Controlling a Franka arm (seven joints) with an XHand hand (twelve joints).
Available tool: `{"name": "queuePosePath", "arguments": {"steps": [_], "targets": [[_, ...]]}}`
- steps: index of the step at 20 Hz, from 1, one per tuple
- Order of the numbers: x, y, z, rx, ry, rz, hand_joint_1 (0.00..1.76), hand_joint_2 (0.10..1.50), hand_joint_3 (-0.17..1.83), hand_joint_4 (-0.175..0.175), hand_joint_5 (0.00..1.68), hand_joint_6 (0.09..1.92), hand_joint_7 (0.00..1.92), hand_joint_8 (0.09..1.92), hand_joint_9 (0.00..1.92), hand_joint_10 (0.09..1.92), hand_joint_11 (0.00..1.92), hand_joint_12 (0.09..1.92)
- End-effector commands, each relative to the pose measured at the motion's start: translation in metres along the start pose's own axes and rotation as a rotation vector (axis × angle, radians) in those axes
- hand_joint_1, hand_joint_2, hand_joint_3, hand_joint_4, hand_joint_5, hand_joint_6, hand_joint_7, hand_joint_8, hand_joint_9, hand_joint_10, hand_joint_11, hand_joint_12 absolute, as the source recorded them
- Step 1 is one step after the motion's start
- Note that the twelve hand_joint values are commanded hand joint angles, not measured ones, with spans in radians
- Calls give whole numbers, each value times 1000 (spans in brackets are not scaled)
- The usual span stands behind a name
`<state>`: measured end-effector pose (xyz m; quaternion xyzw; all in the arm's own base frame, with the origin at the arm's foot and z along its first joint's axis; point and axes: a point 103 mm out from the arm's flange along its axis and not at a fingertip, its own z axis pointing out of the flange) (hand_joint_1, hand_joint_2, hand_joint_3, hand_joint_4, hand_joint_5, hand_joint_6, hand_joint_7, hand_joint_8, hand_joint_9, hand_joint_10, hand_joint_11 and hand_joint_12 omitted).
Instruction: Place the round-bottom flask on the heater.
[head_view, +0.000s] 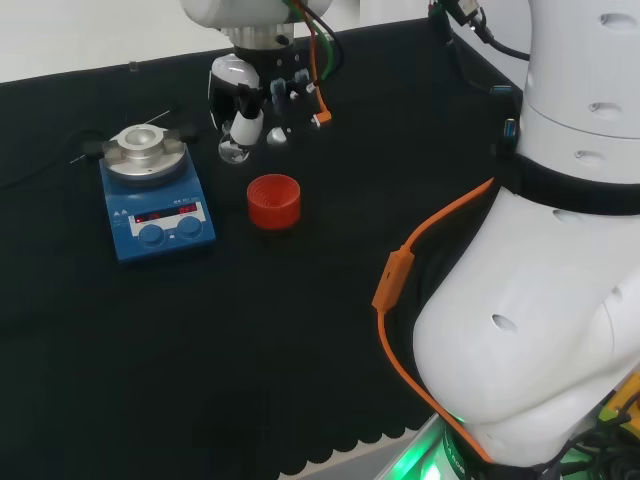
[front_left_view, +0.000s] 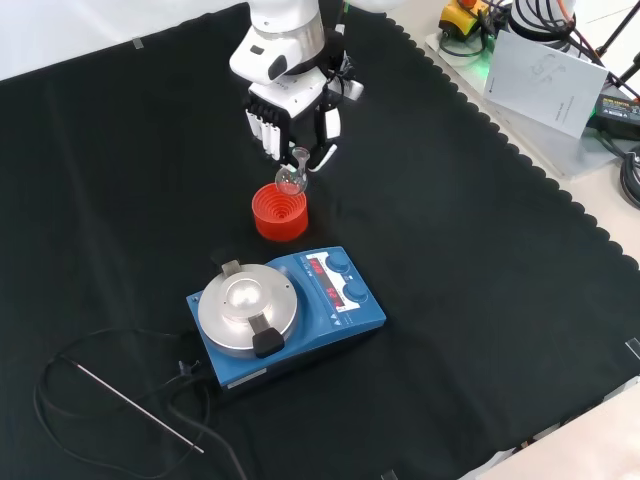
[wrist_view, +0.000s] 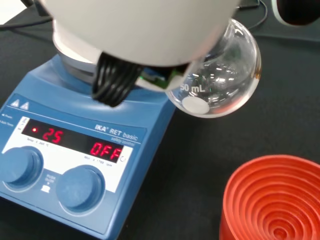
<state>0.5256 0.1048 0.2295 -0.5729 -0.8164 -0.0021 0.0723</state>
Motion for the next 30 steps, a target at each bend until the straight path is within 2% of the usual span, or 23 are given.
{"name": "queuePosePath", "arguments": {"steps": [1, 14, 21, 30], "targets": [[10, 7, -5, 2, -8, -16, 1326, 490, 957, -175, 1267, 797, 1324, 776, 1746, 385, 1517, 704], [22, 27, -11, 12, -14, -42, 1327, 487, 961, -175, 1269, 795, 1327, 773, 1747, 387, 1519, 704], [28, 55, -20, 19, -13, -58, 1327, 486, 963, -175, 1270, 794, 1328, 772, 1747, 387, 1520, 705], [22, 63, -27, 26, -3, -57, 1327, 485, 964, -175, 1271, 793, 1329, 771, 1749, 388, 1521, 704]]}}
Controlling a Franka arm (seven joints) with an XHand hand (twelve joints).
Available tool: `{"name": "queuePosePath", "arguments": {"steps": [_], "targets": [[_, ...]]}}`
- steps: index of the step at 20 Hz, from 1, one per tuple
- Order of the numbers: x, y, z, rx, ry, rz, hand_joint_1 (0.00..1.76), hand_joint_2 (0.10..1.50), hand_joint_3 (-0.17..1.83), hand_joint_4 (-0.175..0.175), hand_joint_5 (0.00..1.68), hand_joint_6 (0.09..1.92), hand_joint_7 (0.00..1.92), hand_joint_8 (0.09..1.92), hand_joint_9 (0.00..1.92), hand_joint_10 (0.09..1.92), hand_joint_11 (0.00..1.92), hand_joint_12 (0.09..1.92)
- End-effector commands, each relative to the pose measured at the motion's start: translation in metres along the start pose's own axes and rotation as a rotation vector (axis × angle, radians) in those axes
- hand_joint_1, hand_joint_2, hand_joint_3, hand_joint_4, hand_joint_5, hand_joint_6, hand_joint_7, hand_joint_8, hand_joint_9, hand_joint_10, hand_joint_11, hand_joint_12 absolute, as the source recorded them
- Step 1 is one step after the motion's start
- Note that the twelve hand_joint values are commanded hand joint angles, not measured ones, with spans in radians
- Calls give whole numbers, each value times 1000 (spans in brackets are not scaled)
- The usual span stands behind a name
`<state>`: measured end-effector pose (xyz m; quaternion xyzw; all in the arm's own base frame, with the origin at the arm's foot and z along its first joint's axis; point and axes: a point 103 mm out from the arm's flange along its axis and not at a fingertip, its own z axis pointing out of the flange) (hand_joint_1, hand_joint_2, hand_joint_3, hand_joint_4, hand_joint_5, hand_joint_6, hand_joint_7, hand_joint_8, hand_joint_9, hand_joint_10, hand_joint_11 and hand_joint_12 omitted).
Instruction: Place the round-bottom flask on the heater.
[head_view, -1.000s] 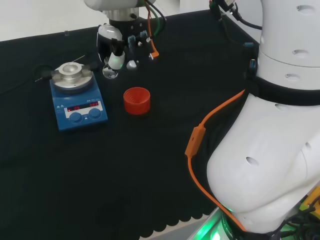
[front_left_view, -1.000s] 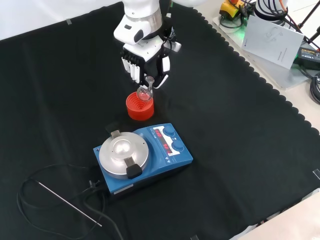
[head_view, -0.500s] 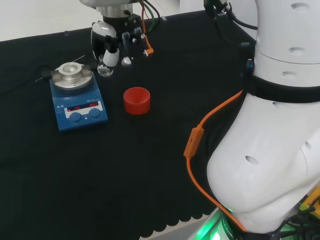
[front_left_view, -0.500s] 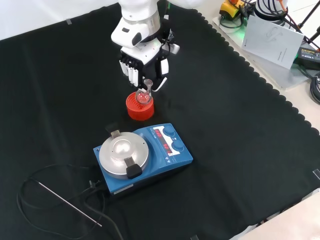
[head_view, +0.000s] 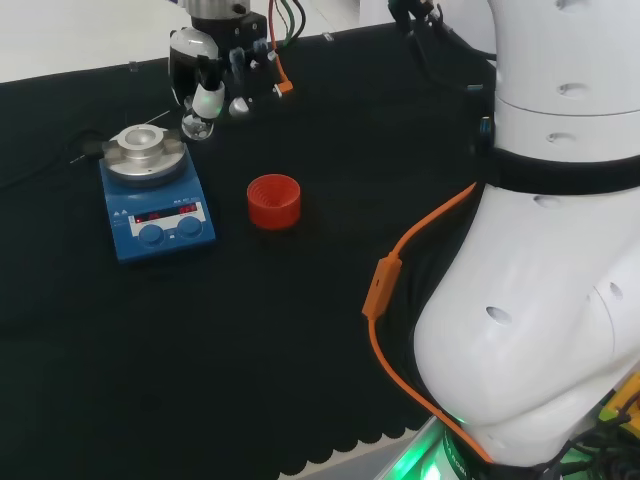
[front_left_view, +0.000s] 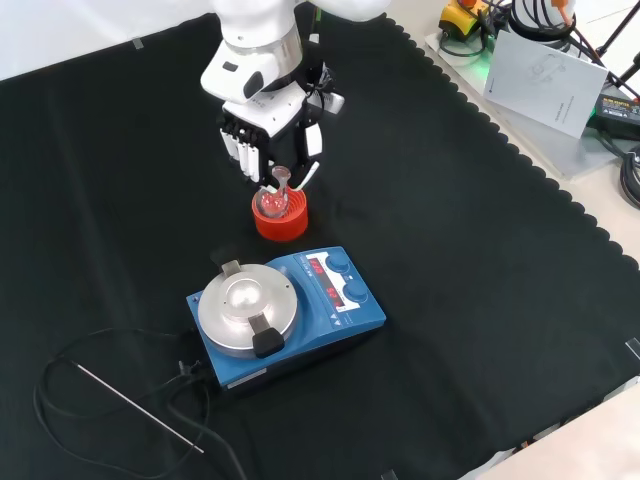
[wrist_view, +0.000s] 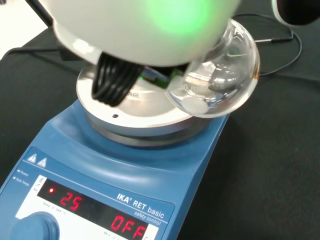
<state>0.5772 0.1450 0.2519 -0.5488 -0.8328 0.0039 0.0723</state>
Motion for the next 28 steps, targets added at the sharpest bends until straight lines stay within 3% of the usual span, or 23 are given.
{"name": "queuePosePath", "arguments": {"steps": [1, 11, 28], "targets": [[-2, 3, -3, 11, 6, 1, 1327, 484, 964, -175, 1271, 793, 1329, 771, 1749, 388, 1521, 704], [9, 26, -17, 35, -12, 0, 1327, 483, 965, -175, 1273, 791, 1331, 769, 1749, 389, 1523, 704], [42, 63, -8, 45, -9, -56, 1328, 482, 966, -175, 1275, 788, 1333, 766, 1749, 389, 1524, 702]]}}
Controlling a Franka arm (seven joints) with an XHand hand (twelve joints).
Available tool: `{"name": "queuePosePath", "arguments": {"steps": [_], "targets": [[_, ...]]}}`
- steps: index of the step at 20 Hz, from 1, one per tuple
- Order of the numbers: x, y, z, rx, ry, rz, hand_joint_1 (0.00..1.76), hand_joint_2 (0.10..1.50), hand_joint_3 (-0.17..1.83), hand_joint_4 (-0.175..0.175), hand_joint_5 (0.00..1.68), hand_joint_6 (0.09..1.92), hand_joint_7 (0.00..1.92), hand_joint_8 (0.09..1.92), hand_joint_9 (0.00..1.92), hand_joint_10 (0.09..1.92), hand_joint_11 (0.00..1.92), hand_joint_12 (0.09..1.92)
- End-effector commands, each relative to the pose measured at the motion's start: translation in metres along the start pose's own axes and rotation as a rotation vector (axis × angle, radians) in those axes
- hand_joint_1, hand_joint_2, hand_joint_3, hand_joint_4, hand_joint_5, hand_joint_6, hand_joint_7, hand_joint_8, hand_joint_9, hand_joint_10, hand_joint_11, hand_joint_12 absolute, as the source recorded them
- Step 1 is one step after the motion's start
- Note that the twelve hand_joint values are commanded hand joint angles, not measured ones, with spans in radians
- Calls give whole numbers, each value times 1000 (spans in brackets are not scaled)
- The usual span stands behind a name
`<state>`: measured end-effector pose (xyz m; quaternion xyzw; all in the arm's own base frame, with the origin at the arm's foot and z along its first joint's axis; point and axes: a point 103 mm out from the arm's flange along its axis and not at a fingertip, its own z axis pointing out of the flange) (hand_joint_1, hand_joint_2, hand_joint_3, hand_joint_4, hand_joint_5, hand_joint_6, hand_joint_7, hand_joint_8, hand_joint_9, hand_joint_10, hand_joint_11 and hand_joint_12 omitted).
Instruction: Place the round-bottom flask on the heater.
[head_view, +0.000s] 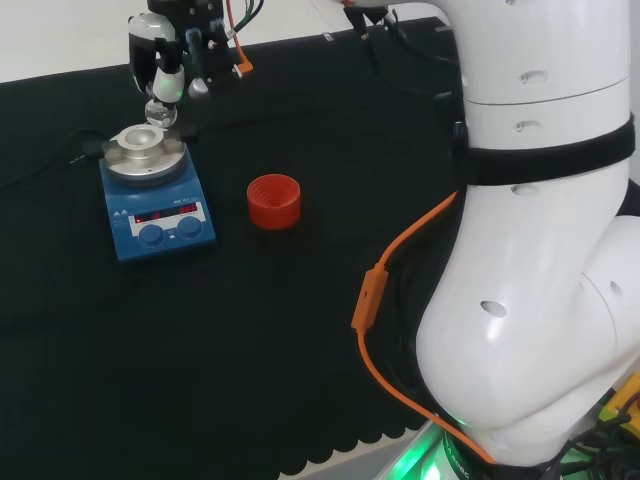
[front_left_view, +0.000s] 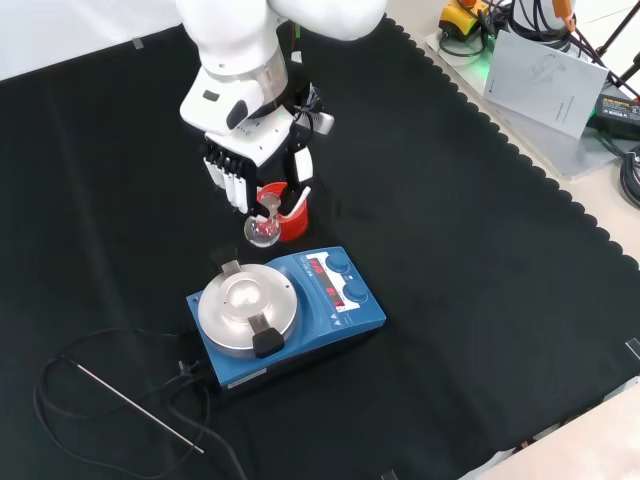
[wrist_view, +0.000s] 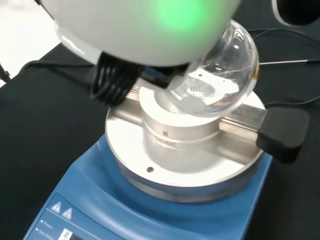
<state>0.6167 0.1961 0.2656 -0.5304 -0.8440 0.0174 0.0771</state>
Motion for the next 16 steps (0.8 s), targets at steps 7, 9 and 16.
{"name": "queuePosePath", "arguments": {"steps": [7, 9, 16], "targets": [[10, 12, 8, 13, 10, -18, 1328, 481, 966, -175, 1276, 786, 1334, 764, 1749, 390, 1525, 701], [11, 14, 8, 19, 9, -20, 1328, 481, 967, -175, 1276, 785, 1334, 764, 1750, 390, 1525, 701], [14, 29, 12, 24, 12, -27, 1328, 480, 967, -175, 1277, 784, 1335, 762, 1751, 390, 1526, 701]]}}
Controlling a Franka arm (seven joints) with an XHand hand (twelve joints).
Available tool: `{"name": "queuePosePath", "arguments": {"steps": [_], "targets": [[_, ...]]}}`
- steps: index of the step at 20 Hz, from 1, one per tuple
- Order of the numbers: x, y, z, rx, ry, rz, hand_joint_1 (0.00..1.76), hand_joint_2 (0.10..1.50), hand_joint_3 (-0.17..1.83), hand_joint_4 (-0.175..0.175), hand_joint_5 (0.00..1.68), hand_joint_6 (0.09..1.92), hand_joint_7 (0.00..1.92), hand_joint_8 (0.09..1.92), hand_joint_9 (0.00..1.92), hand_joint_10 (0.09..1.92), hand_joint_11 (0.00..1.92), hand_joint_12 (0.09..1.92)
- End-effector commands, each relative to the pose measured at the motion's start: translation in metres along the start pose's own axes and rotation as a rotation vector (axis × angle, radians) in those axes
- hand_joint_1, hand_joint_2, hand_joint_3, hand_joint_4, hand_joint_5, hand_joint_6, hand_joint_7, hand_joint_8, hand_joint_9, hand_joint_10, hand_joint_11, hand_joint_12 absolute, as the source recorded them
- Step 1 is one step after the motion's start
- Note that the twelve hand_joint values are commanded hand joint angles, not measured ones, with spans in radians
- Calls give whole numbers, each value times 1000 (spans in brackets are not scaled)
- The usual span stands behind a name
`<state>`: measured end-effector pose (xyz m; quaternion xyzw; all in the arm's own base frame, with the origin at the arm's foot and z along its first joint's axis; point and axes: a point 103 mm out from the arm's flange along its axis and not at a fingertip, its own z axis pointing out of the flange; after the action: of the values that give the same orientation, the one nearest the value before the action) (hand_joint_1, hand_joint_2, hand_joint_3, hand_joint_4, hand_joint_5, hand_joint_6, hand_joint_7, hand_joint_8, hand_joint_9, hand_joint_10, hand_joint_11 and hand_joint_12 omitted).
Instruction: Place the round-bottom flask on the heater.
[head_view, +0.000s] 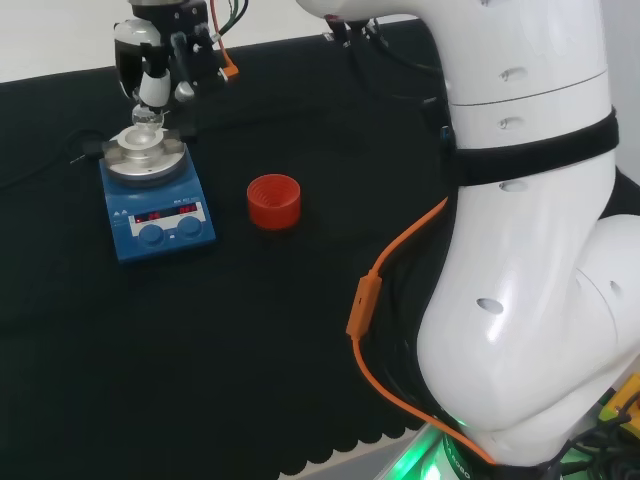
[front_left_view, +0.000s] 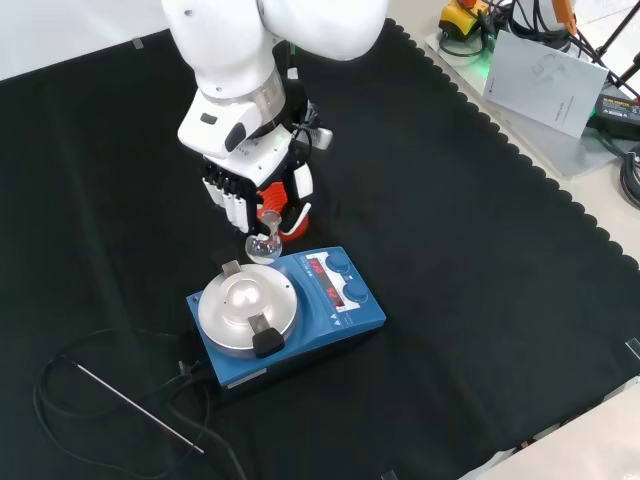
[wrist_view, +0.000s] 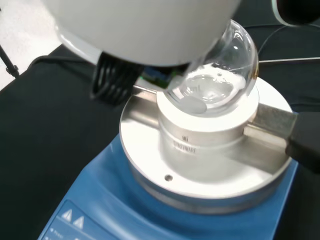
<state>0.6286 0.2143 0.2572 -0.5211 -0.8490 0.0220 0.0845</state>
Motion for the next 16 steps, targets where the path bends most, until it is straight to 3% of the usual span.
{"name": "queuePosePath", "arguments": {"steps": [1, 6, 16], "targets": [[3, 13, 4, 24, 7, -7, 1328, 480, 967, -175, 1277, 784, 1335, 762, 1752, 390, 1527, 701], [5, 39, 4, 65, -17, -25, 1328, 480, 967, -175, 1278, 782, 1336, 760, 1752, 389, 1528, 701], [-6, 44, -20, 126, -5, -20, 1329, 478, 968, -175, 1280, 780, 1338, 758, 1752, 388, 1529, 702]]}}
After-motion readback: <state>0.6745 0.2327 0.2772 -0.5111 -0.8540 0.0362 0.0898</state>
